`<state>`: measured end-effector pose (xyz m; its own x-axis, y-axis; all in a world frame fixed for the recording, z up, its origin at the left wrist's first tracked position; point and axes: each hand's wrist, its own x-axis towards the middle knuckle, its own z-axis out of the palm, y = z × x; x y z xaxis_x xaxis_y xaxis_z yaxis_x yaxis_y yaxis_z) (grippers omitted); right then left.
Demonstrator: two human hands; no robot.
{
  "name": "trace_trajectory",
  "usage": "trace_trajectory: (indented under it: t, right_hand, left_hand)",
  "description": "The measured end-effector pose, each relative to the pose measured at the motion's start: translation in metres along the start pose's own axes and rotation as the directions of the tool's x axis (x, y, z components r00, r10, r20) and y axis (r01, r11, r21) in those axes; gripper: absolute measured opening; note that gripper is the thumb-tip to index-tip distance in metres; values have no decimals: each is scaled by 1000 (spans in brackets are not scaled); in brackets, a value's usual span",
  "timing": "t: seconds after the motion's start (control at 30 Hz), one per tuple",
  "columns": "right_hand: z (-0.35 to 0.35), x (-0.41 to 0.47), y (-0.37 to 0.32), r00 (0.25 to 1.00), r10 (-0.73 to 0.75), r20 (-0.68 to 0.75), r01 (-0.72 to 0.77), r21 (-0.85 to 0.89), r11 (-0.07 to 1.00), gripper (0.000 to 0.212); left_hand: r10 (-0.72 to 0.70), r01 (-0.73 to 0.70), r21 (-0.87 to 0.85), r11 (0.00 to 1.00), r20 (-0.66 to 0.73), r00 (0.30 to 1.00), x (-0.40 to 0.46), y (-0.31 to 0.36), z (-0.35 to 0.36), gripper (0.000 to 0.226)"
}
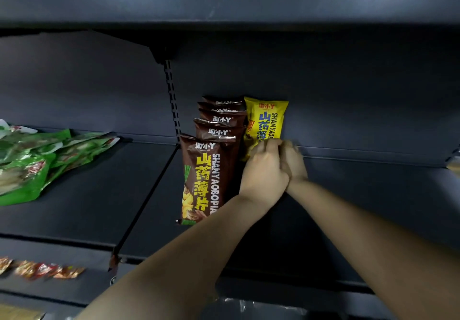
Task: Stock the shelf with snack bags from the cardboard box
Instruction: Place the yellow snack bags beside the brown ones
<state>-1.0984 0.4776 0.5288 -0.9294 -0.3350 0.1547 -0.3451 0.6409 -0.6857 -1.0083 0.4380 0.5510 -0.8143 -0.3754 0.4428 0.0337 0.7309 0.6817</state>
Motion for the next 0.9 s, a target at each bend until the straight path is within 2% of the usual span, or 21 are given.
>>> trace_trajectory:
  t: [0.1,0.13,0.2,0.27,0.33,0.4,0.43,0.47,0.5,0.57,0.6,0.67,0.77,0.9]
  right_hand:
    - [0,-13,-7,996,-89,-6,89,85,992,42]
    - [-1,-19,-12,993,-118,-7,118,141,983,37]
    - [-4,-34,-24,987,-158,-2,155,230,961,23]
    - [-8,-50,-39,983,-186,-3,173,381,908,18]
    - [-12,-67,-53,974,-218,57,153,543,826,21]
    - [-7,-79,-55,954,-243,176,107,555,825,33]
    - [-1,-82,-54,942,-240,235,76,546,834,39]
    - [5,-84,-53,935,-227,274,48,536,843,57]
    - [11,-86,-52,929,-221,296,35,524,851,67]
    - [19,-89,-52,923,-235,304,47,518,854,69]
    - [21,-90,-51,923,-246,295,60,522,851,66]
    - [24,-91,-50,923,-263,279,86,516,852,61]
    - [31,-91,-47,919,-291,266,138,475,869,69]
    - [35,-87,-43,908,-296,295,145,442,885,76]
  left_hand:
    - [40,-39,33,999,-28,999,-7,10,-20,47]
    - [95,-91,47,995,-76,993,-10,12,-27,44]
    - [240,-224,99,970,-199,950,-15,15,-41,41]
    - [324,-290,147,946,-349,879,-20,11,-57,40]
    - [261,-206,164,965,-486,834,-27,0,-73,38]
    - [89,-29,116,993,-561,823,-33,-16,-84,38]
    - [-32,83,67,994,-557,830,-36,-25,-87,39]
    - [-171,198,-4,980,-518,838,-40,-34,-88,41]
    - [-313,303,-95,948,-444,840,-43,-43,-88,42]
    - [-491,429,-262,864,-256,833,-46,-53,-89,46]
    - [-507,444,-296,846,-185,842,-48,-55,-88,47]
    - [-493,424,-353,834,-132,860,-52,-54,-86,45]
    - [-469,362,-437,824,-165,868,-52,-51,-81,39]
    - [-430,298,-451,842,-225,875,-46,-51,-76,31]
